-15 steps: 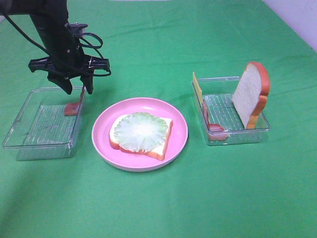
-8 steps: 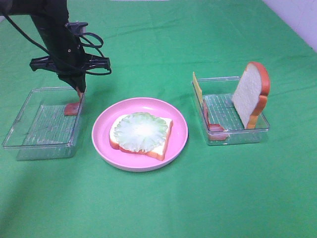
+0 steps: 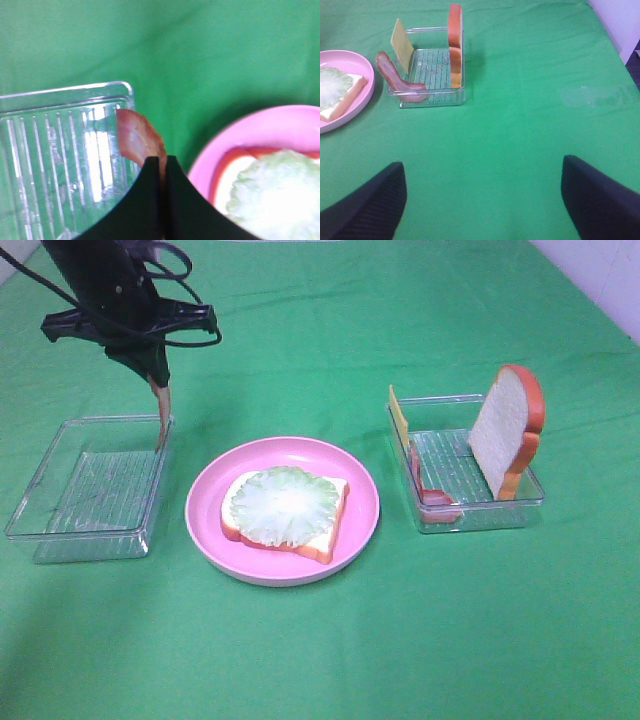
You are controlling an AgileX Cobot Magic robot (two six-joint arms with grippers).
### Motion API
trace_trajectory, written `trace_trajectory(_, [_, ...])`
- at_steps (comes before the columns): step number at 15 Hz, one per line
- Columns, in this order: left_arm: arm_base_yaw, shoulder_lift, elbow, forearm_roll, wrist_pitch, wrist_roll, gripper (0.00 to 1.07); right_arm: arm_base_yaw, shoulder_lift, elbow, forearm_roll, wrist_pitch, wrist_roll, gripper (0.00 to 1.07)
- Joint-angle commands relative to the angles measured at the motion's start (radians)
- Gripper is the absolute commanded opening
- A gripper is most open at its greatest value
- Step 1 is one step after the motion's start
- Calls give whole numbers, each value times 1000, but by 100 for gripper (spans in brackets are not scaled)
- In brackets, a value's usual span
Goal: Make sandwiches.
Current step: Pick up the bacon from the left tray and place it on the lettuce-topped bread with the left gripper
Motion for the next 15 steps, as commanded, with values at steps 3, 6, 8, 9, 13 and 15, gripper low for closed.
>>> trace_trajectory(3, [-5,-82,-3,-296,27,159,0,-4,-12,2,0,-12,-14,79])
trace_trajectory(6, [-48,-66,-3,-512,39,310,0,-4,-12,2,0,-12,-14,79])
trace_trajectory(8, [-106,-43,-3,-528,28,334,0,-4,-12,2,0,-12,-14,79])
trace_trajectory(9, [-141,-23,-3,-529,31,333,0,-4,-12,2,0,-12,-14,79])
trace_trajectory(13, [-225,32,-2,-464,69,305,0,-4,-12,2,0,-12,-14,79])
trace_trajectory(15, [-225,34,-2,-339,91,225,0,-4,-12,2,0,-12,-14,79])
